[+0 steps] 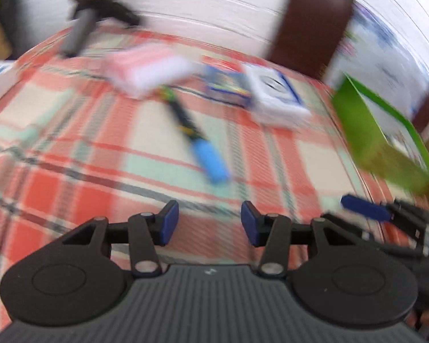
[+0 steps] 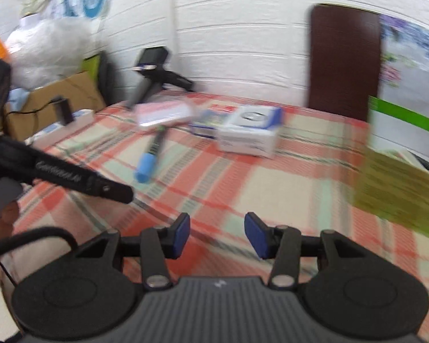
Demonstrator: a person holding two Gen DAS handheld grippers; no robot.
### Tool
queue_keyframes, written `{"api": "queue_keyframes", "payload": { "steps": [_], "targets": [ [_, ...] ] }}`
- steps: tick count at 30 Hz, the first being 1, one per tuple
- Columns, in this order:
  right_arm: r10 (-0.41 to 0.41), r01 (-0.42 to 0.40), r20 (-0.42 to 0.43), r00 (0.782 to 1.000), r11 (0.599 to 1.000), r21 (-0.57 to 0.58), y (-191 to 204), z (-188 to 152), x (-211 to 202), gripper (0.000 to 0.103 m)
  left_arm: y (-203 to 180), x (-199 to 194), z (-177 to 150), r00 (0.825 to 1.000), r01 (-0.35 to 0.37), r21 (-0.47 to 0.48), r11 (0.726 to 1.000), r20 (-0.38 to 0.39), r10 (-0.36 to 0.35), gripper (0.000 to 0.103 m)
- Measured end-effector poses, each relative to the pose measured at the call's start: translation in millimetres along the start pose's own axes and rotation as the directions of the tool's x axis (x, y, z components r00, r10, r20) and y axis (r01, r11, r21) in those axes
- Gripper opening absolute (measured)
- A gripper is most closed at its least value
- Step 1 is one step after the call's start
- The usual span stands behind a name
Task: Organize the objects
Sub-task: 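Move the right gripper to the blue-capped marker and grasp it, then carry the blue-capped marker into the green box and open the right gripper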
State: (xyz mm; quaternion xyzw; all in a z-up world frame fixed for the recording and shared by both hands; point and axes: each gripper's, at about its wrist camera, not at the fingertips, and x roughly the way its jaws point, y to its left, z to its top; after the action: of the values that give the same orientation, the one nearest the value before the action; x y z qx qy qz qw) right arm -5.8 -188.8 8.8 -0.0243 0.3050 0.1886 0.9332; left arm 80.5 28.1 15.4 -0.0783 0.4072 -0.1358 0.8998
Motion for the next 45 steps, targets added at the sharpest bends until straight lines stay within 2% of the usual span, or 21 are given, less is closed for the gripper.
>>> {"api": "queue_keyframes", "payload": {
  "steps": [4,8,10,12,13,14,18,19,23,27,30,38,42,45],
  "targets": [
    [0.102,-0.102,-0.009,0.995,0.994,-0.035,32.3,34.9,42.0,0.048,25.8,8.1,27.4,0.999,-0.053,-0.084,0.995,-0.016,0.052,0.05],
    [0.106,-0.111,-0.076,0.991,0.992,-0.062,56.2,53.9,93.8,0.049,43.3,21.7,46.6,0.999,0.017,-0.191,0.981,-0.034,-0.024,0.05],
    [0.094,-0.1,-0.095,0.991,0.993,-0.057,59.0,53.4,110.8,0.05,41.7,27.1,50.8,0.998,0.03,-0.202,0.979,-0.04,-0.039,0.051],
    [0.078,-0.084,-0.083,0.993,0.994,-0.07,62.0,52.8,111.9,0.042,36.6,32.9,54.3,0.998,0.039,-0.193,0.98,-0.042,-0.048,0.054],
    [0.07,-0.076,-0.082,0.994,0.994,-0.077,63.7,52.6,110.3,0.025,32.9,35.7,55.9,0.998,0.044,-0.186,0.982,-0.043,-0.053,0.056],
    [0.07,-0.077,-0.086,0.994,0.994,-0.081,65.0,51.8,108.3,0.021,28.2,38.6,57.2,0.997,0.05,-0.177,0.983,-0.045,-0.059,0.056],
    [0.067,-0.074,-0.103,0.992,0.995,-0.063,63.9,44.0,91.5,0.02,8.0,44.8,55.0,0.998,0.042,-0.126,0.991,-0.047,-0.048,0.052],
    [0.076,-0.082,-0.108,0.991,0.995,-0.053,62.3,40.2,85.7,0.02,3.3,44.1,51.1,0.997,0.048,-0.116,0.992,-0.05,-0.054,0.042],
    [0.058,-0.065,-0.102,0.993,0.996,-0.067,50.3,17.9,57.4,0.02,-18.3,38.6,26.0,0.996,0.068,-0.074,0.995,-0.051,-0.072,0.028],
    [0.005,-0.013,-0.09,0.996,0.996,-0.091,29.8,-7.1,19.4,0.021,-55.3,39.4,6.6,0.983,0.159,-0.032,0.987,-0.085,-0.161,0.028],
    [-0.06,0.055,-0.079,0.995,0.996,-0.068,10.2,-24.9,-9.3,0.021,-98.1,44.5,-3.2,0.97,0.215,0.052,0.975,-0.124,-0.207,0.028],
    [-0.227,0.233,-0.069,0.971,0.969,0.083,-43.5,-60.9,-62.7,0.022,-207.1,58.0,-24.9,0.941,0.317,0.272,0.909,-0.211,-0.265,0.028],
    [-0.272,0.277,-0.06,0.961,0.95,0.146,-63.3,-71.0,-80.9,0.022,-238.9,59.9,-32.6,0.933,0.339,0.326,0.882,-0.236,-0.271,0.028],
    [-0.316,0.313,0.003,0.949,0.94,0.134,-67.4,-68.8,-93.1,0.023,-249.5,48.4,-24.9,0.926,0.367,0.333,0.868,-0.215,-0.309,0.028]
  ]
}}
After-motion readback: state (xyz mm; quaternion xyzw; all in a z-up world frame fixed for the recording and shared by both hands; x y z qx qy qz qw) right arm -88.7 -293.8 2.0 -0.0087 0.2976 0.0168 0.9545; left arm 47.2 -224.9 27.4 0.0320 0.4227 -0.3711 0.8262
